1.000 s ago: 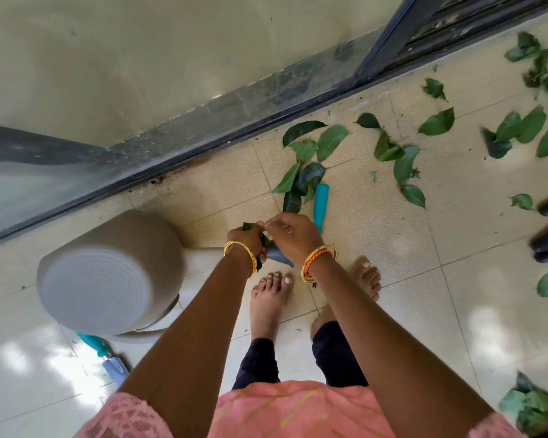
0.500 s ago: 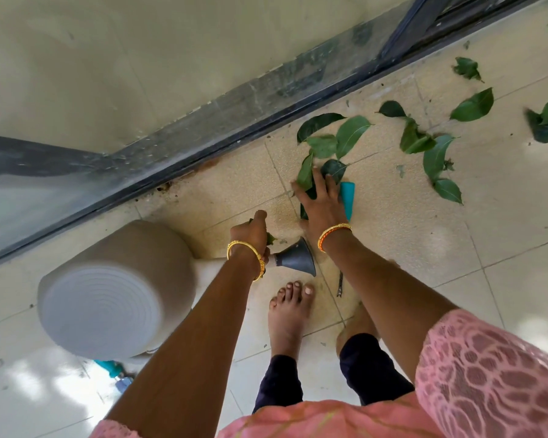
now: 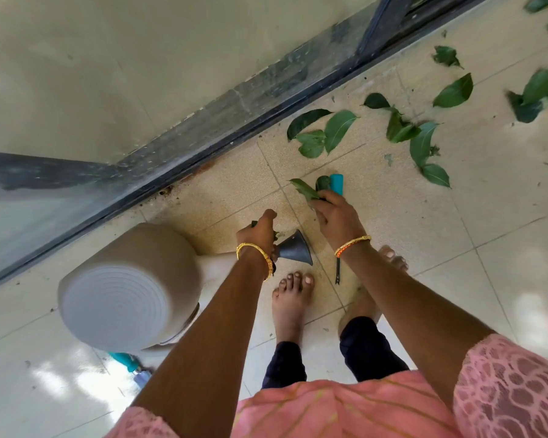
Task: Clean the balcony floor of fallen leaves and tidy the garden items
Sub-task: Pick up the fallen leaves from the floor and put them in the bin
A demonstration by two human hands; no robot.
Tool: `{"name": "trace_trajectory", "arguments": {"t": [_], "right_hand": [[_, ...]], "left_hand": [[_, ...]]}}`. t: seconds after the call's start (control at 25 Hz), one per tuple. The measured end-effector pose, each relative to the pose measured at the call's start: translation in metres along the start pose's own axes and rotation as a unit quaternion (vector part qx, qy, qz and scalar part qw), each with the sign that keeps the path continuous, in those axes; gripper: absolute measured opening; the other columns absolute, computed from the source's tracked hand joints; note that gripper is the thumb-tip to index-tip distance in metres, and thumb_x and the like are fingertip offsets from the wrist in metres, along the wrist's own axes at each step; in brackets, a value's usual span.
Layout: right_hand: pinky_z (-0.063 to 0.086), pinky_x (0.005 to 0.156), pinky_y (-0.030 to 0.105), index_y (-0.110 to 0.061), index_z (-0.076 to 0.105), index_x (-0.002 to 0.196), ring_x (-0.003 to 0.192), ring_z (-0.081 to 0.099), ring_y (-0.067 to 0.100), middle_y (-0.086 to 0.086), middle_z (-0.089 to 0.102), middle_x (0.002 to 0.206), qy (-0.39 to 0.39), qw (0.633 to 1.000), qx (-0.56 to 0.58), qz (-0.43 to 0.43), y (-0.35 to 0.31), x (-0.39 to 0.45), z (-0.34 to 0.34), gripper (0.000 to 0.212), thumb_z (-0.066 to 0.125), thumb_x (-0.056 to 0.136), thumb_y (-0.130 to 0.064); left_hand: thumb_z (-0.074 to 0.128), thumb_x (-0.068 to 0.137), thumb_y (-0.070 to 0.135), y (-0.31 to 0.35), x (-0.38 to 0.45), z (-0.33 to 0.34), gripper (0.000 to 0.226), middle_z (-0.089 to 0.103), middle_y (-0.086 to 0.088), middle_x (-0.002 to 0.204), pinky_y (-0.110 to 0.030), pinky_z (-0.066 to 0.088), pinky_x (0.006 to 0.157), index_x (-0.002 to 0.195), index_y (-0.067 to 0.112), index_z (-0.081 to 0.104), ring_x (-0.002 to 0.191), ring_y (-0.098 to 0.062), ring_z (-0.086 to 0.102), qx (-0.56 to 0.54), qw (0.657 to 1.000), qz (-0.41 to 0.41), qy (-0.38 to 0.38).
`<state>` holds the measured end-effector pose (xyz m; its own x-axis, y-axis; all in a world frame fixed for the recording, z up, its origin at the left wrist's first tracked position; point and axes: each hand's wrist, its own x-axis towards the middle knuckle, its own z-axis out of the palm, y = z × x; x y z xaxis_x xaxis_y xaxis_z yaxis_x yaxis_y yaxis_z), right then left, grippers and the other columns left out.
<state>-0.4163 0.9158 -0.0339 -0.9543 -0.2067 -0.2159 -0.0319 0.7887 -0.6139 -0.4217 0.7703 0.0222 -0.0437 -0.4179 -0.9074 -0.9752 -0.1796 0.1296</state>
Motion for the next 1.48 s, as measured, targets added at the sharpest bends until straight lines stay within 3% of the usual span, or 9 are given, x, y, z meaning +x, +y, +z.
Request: {"name": "trace_trajectory", "arguments": {"t": [0.16,0.24,0.48,0.8,0.88,1.0,1.16,1.36,1.48], "right_hand": [[0.051,0.075,0.022,0.0,0.072,0.089,0.079,0.066,0.023,0.016,0.068,0.091,0.048,0.993,0.11,-0.023,-0.036,-0.028,-0.045,0.018,0.068,0.074,0.008],[0.053,0.076,0.02,-0.005,0.069,0.085,0.079,0.063,0.008,0.007,0.068,0.085,0.031,0.969,0.235,0.072,-0.055,-0.036,-0.066,0.015,0.066,0.077,0.008],[0.056,0.065,0.019,-0.018,0.05,0.094,0.076,0.066,0.012,0.01,0.068,0.089,-0.018,0.807,0.49,0.328,-0.095,-0.039,-0.105,0.035,0.068,0.078,0.008],[0.047,0.075,0.027,0.006,0.065,0.085,0.08,0.056,0.023,0.019,0.056,0.1,0.034,0.964,0.167,0.202,-0.121,-0.036,-0.094,0.005,0.06,0.081,0.006],[0.047,0.076,0.033,0.007,0.066,0.088,0.086,0.055,0.03,0.021,0.057,0.098,-0.015,0.979,0.107,0.175,-0.121,-0.031,-0.091,0.01,0.057,0.083,0.005],[0.049,0.078,0.032,-0.002,0.069,0.095,0.091,0.059,0.028,0.017,0.065,0.094,-0.107,0.973,0.085,0.185,-0.121,-0.022,-0.099,0.017,0.055,0.087,-0.004],[0.054,0.081,0.03,-0.01,0.064,0.113,0.086,0.064,0.019,0.008,0.068,0.097,-0.171,0.941,0.186,0.226,-0.122,-0.008,-0.116,0.028,0.054,0.086,-0.008],[0.055,0.081,0.028,-0.005,0.07,0.097,0.088,0.063,0.02,0.012,0.067,0.097,-0.1,0.963,0.181,0.17,-0.125,-0.007,-0.104,0.014,0.063,0.085,-0.003],[0.05,0.059,0.01,-0.007,0.065,0.092,0.064,0.059,0.008,0.004,0.065,0.073,-0.087,0.932,0.245,0.253,-0.115,0.005,-0.099,0.011,0.067,0.082,-0.005]], "left_hand": [[0.067,0.072,0.063,-0.004,-0.043,0.008,0.057,0.044,-0.006,0.063,-0.014,0.029,0.035,0.079,0.008,0.056,0.044,-0.016,0.036,-0.021,0.998,-0.006,-0.059],[0.056,0.069,0.075,-0.006,-0.062,0.012,0.065,0.049,-0.006,0.061,-0.017,0.032,0.038,0.075,0.011,0.057,0.041,-0.015,0.039,-0.017,0.994,-0.009,-0.107],[0.044,0.079,0.069,-0.002,-0.089,0.007,0.055,0.056,-0.007,0.072,-0.023,0.033,0.051,0.075,0.018,0.063,0.055,-0.013,0.043,-0.067,0.968,0.0,-0.242],[0.078,0.05,0.071,-0.003,-0.088,0.011,0.087,0.069,-0.015,0.106,-0.046,0.05,0.095,0.106,0.006,0.066,0.1,-0.03,0.066,-0.204,0.956,-0.01,-0.213],[0.079,0.067,0.051,-0.003,-0.087,0.011,0.052,0.068,-0.011,0.085,-0.035,0.057,0.081,0.087,0.006,0.065,0.082,-0.023,0.067,-0.196,0.966,0.029,-0.166],[0.066,0.087,0.025,-0.004,-0.083,0.008,0.023,0.058,-0.005,0.067,-0.023,0.05,0.059,0.072,0.01,0.057,0.062,-0.015,0.056,-0.182,0.978,0.048,-0.086],[0.064,0.089,0.032,-0.004,-0.067,-0.005,0.027,0.06,-0.007,0.068,-0.04,0.054,0.077,0.073,0.011,0.058,0.068,-0.024,0.059,-0.176,0.981,0.049,-0.07],[0.062,0.091,0.026,0.003,-0.057,-0.005,0.021,0.061,-0.01,0.071,-0.048,0.053,0.081,0.078,0.011,0.061,0.065,-0.024,0.059,-0.121,0.986,0.051,-0.103],[0.063,0.091,0.029,0.007,-0.053,-0.001,0.025,0.056,-0.009,0.064,-0.036,0.055,0.065,0.074,0.012,0.059,0.052,-0.019,0.053,-0.127,0.987,0.031,-0.093]]}}
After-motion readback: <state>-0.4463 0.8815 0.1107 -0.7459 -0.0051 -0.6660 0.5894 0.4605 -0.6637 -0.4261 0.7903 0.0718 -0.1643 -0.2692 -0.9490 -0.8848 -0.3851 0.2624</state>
